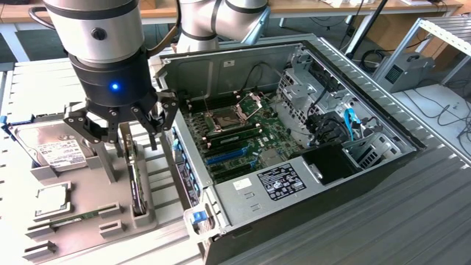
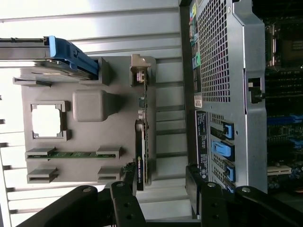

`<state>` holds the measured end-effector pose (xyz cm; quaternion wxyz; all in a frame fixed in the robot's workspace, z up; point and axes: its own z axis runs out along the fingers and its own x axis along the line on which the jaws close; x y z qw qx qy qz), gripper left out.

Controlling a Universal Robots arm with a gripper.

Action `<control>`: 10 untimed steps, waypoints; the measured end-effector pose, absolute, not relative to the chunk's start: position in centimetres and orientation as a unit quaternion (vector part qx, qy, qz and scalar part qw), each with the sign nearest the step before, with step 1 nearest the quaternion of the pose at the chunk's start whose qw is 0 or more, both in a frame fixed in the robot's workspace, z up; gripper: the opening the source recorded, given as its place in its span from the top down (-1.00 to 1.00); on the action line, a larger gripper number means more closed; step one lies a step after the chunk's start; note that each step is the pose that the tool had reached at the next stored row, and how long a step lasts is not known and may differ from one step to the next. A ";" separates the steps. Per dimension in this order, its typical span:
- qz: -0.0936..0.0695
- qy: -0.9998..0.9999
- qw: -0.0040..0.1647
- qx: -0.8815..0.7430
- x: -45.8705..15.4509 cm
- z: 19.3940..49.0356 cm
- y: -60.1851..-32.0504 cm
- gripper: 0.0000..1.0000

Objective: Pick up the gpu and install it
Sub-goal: 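Pick up the gpu and move the gpu toward the slot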

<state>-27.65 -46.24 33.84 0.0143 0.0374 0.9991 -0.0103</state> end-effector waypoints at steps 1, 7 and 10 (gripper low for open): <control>-0.010 0.999 0.014 0.037 -27.6 33.8 -46.2 -0.08; -0.010 0.999 0.014 0.037 -27.6 33.7 -46.2 -0.08; -0.010 0.999 0.014 0.037 -27.6 33.6 -46.2 -0.08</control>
